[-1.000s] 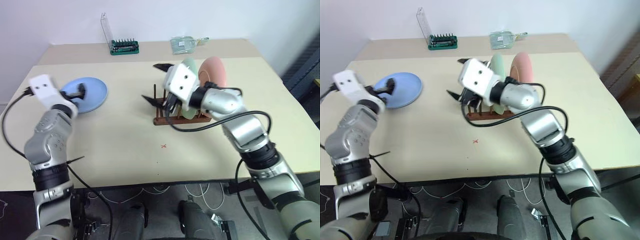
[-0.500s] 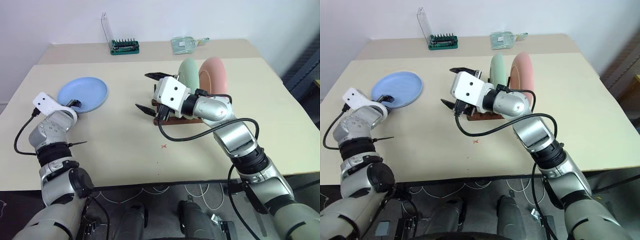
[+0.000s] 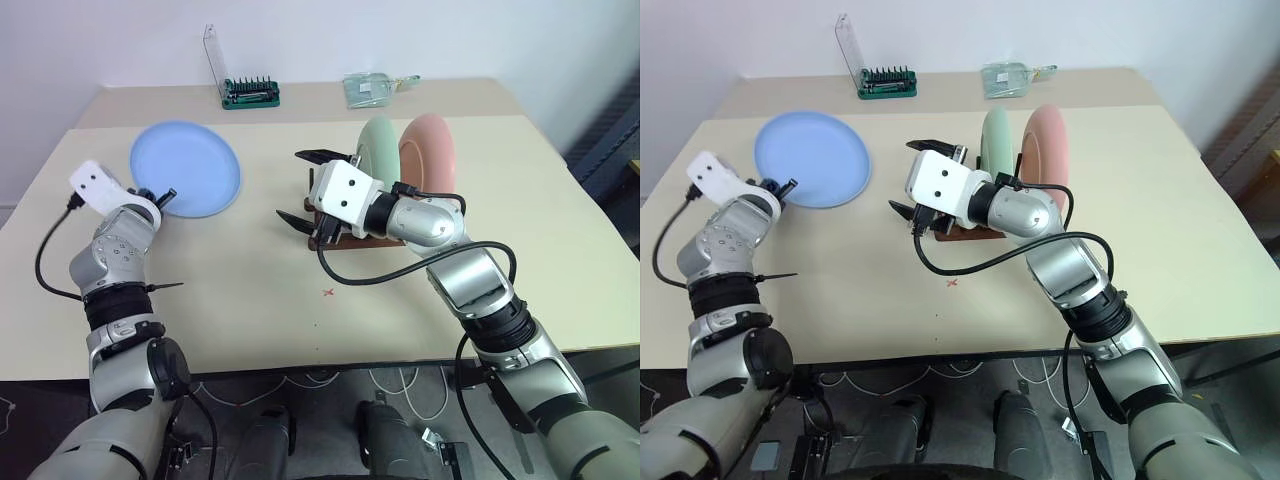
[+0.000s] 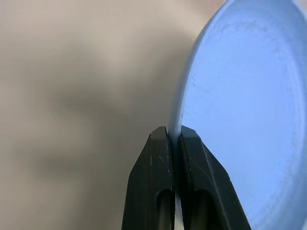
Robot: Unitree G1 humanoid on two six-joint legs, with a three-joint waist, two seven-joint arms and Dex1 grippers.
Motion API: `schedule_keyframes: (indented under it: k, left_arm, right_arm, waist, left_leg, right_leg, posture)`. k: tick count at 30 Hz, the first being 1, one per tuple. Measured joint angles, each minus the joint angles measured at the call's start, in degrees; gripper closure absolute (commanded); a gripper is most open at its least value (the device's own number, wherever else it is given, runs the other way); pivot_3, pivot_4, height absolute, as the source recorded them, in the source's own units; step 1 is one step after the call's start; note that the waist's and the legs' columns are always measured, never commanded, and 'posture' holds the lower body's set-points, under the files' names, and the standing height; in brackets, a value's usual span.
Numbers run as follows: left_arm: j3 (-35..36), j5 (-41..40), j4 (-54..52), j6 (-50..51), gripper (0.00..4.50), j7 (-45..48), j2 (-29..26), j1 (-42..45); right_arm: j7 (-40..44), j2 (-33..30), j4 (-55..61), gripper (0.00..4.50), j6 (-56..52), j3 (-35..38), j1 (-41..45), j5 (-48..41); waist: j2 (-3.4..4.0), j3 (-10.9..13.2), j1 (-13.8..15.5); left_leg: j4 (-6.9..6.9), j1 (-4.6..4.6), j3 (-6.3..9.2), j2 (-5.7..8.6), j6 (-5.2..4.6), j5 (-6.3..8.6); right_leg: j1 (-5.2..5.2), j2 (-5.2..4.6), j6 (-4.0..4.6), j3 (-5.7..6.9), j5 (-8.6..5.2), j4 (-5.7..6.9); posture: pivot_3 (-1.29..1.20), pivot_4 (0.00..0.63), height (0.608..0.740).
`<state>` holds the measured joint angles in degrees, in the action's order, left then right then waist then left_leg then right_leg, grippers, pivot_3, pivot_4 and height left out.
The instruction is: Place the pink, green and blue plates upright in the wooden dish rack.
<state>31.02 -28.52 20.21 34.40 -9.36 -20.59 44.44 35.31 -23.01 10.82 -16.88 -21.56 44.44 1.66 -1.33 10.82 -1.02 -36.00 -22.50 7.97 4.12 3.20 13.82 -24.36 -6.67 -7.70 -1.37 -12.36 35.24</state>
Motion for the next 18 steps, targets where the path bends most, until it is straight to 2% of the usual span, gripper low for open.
schedule_keyframes:
  k: [5, 9, 18]
  left_arm:
    - [-8.3, 0.5, -19.5, 2.0, 4.47, 5.3, -2.4, -0.4]
    - [-12.3, 0.0, -29.6, 12.9, 4.47, 2.6, -2.4, 0.9]
    - [-9.0, -8.4, -38.5, 34.7, 4.47, -3.6, 3.2, 9.4]
  right_arm:
    - [-0.1, -0.5, -2.0, 0.08, 5.4, -0.3, 0.2, 4.6]
    - [-0.4, -0.7, -4.9, 0.08, 10.5, -0.7, 0.3, 9.0]
    - [-3.3, -0.6, -9.7, 0.08, 19.0, -0.8, 1.5, 17.4]
  waist:
    - [0.00, 0.0, 0.0]
    - [0.00, 0.0, -0.1]
    - [-0.01, 0.0, -0.2]
  left_leg:
    - [0.02, 0.01, -0.04, 0.00, -0.01, 0.01]
    - [0.02, 0.03, -0.02, -0.01, -0.03, 0.02]
    - [0.01, 0.03, -0.02, -0.02, 0.05, -0.03]
  right_leg:
    - [0.00, 0.00, 0.00, -0.02, 0.00, -0.02]
    - [0.00, 0.02, 0.00, -0.02, 0.00, 0.02]
    - [0.00, 0.03, 0.00, -0.02, 0.00, 0.02]
  posture:
    - [0.00, 0.150, 0.740]
    - [0.00, 0.150, 0.740]
    - [0.00, 0.150, 0.740]
